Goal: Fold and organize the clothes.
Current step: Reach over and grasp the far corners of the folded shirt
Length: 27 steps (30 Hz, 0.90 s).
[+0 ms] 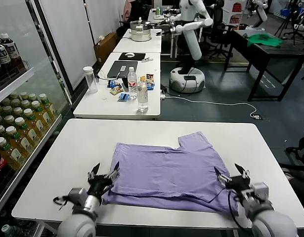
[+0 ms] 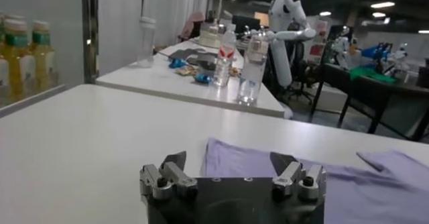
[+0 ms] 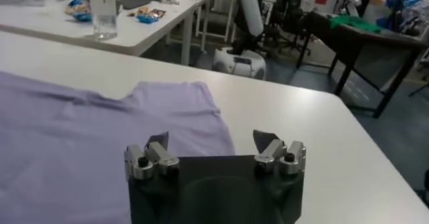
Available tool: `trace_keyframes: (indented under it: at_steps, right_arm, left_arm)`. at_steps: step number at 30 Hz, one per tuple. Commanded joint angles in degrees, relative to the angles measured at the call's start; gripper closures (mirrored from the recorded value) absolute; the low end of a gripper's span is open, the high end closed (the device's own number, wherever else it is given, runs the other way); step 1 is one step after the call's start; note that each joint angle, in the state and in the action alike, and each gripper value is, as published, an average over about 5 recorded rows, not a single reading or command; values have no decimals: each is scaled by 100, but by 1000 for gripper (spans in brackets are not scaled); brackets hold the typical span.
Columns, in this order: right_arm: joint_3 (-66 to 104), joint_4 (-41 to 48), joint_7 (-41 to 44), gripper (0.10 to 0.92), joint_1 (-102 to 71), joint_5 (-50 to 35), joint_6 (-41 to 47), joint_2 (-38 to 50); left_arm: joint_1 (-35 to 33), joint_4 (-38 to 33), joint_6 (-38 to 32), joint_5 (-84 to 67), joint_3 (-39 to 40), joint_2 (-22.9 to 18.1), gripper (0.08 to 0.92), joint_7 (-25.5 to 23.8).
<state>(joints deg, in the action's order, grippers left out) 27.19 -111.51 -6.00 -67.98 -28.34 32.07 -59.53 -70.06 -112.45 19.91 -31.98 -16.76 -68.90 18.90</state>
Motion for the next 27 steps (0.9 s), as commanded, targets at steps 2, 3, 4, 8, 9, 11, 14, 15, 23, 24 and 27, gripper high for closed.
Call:
trace_keyframes:
  at_steps: [2,3,4,8,9,11,14,15,23,24,27]
  right_arm:
    - [-1284,2068,-142,203,2486,-370,100,-66]
    - [-1354,2229,-135,203,2595,-369,100,-109]
    - [-1410,2382,-129,203,2693,-368,99,-154]
    - [-1572,2945,-100,203,3040,-368,94,-352]
    - [-1607,3076,-93,203,3124,-369,93,-408]
    - [-1668,3329,-77,203,3273,-371,89,-510]
    - [-1749,3683,-59,203,3498,-368,77,-660]
    - [-1774,3796,-55,203,3569,-365,73,-708]
    - [-1870,4511,-43,203,3970,-323,57,-1019]
    - [-1872,4572,-46,203,3994,-313,54,-1043]
    - [-1870,4713,-58,203,4036,-293,58,-1096]
  left_arm:
    - [2277,2234,108,12,796,-184,177,20]
    - [2351,2375,143,92,834,-209,177,31]
    - [2409,2491,179,173,864,-231,177,42]
    - [2592,2937,278,470,951,-303,177,70]
    - [2631,3049,287,524,970,-317,177,71]
    - [2692,3223,294,595,1004,-335,177,70]
    - [2770,3441,302,646,1043,-351,177,72]
    - [2796,3501,308,655,1051,-354,177,78]
    - [2821,3514,377,416,1068,-312,177,86]
    - [2784,3440,383,352,1069,-303,177,81]
    - [2645,3194,394,235,1069,-283,177,69]
